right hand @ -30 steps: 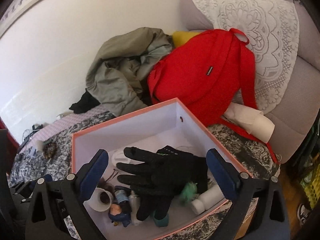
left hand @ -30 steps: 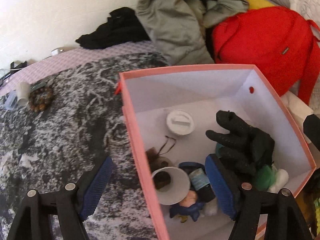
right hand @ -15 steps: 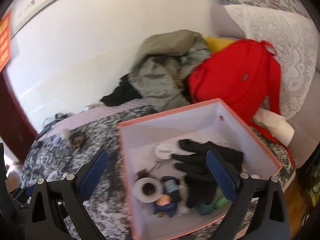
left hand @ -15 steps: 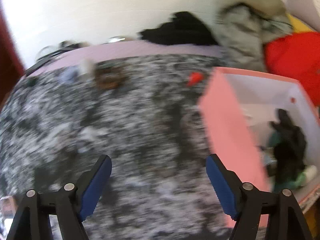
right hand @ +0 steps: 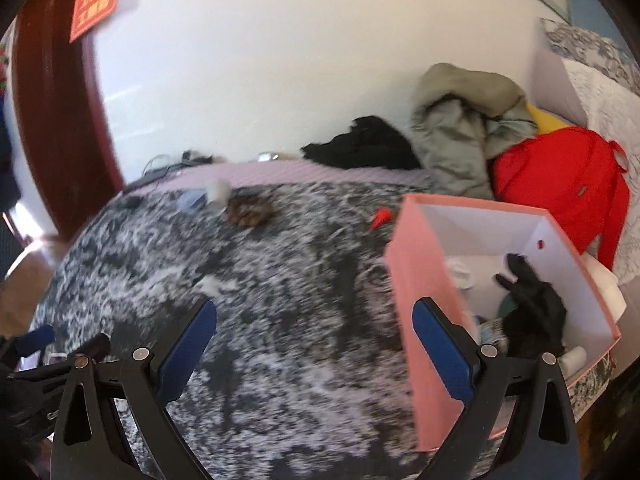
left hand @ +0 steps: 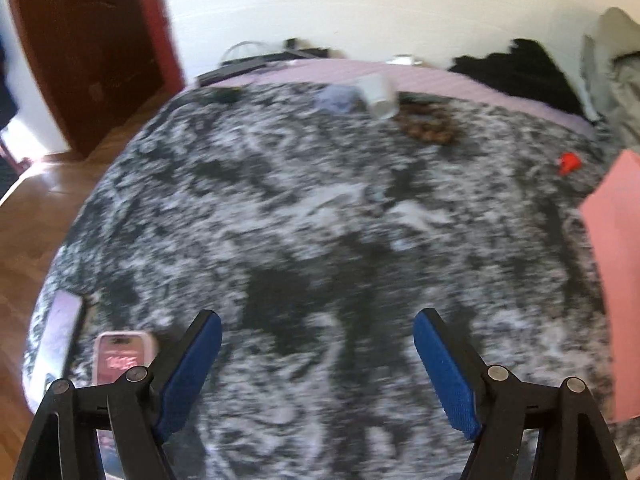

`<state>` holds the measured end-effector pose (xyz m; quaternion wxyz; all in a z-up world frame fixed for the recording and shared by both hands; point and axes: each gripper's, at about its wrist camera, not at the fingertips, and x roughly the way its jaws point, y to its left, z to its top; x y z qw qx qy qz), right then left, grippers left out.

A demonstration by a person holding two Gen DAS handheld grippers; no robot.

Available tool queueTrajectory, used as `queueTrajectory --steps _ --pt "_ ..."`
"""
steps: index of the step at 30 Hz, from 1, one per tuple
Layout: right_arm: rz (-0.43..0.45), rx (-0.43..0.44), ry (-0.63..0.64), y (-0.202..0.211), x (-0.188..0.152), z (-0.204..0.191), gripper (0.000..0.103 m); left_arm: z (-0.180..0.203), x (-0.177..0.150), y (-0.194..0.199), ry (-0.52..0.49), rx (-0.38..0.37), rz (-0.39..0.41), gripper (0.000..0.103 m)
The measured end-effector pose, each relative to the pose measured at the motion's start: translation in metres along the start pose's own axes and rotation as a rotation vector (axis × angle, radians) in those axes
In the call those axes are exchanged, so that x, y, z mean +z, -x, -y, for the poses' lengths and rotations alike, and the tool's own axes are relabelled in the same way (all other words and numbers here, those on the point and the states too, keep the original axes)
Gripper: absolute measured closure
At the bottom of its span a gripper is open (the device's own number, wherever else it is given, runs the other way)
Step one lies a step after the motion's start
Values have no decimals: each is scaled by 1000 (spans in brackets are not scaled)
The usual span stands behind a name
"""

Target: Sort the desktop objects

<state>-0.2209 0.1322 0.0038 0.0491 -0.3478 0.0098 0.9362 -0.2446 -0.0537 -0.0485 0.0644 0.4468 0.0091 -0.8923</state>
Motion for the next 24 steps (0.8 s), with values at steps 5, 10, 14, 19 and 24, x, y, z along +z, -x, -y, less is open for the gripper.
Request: queueTrajectory --steps 5,10,14,19,24 --pt "-30 -23 11 -37 -22 -30 3 -22 -10 -26 38 19 8 18" --pt "-143 -56 1 -90 -41 -36 3 -23 -11 -62 65 32 1 16" --pt "-187 -71 -44 -113 -44 -33 3 -15 -5 -81 74 26 19 16" --pt "-186 -101 -58 -121 -43 -27 3 5 2 -82 50 2 28 16" --pt "-175 -112 -67 -121 -38 -20 3 27 10 -60 -9 -28 117 7"
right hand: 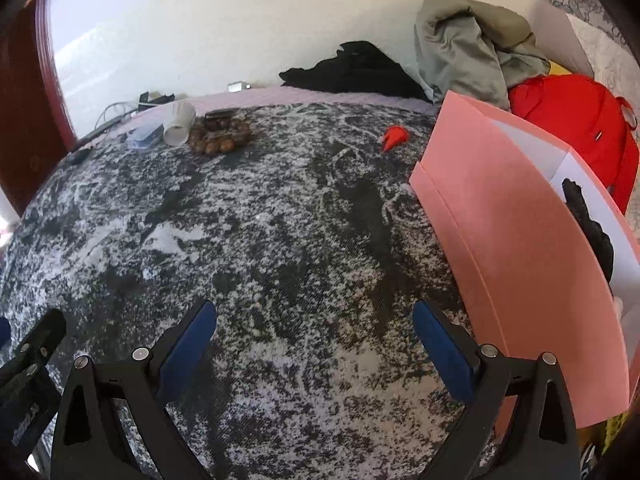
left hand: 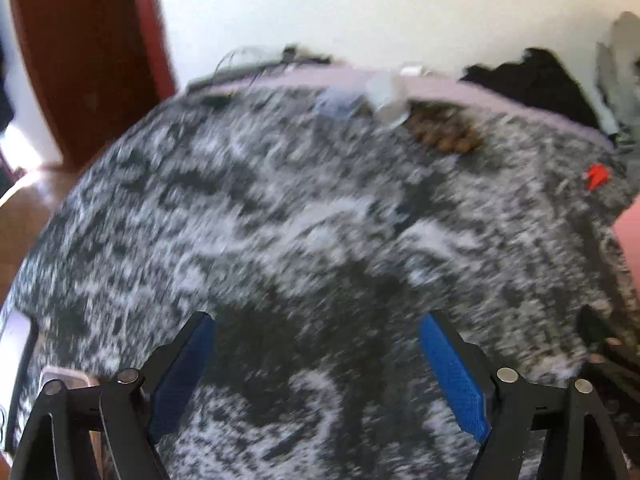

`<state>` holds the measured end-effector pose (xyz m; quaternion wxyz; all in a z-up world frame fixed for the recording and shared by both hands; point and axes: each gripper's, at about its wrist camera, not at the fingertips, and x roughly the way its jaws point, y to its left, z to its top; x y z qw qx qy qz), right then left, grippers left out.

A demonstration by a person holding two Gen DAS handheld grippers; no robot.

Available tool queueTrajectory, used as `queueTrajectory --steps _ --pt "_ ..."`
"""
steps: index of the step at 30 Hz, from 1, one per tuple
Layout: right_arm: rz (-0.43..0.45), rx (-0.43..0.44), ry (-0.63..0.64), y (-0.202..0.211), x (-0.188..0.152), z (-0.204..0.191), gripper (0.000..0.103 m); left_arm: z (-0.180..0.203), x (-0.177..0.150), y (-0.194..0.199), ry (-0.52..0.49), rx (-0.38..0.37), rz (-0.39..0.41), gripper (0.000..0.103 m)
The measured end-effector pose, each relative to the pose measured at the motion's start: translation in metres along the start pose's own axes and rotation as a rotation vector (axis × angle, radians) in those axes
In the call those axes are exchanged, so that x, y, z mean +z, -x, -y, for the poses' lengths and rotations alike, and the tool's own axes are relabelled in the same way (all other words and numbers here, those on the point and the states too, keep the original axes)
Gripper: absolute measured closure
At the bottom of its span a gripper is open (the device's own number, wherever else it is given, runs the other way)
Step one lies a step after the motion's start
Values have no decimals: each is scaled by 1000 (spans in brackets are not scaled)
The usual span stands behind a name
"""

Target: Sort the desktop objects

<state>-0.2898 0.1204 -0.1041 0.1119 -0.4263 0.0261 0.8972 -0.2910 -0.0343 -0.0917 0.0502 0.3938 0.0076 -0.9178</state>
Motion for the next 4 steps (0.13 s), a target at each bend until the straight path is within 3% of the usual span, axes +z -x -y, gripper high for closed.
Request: queueTrajectory --steps 4 --pt "6 -7 -6 2 4 4 3 11 4 20 -23 13 113 5"
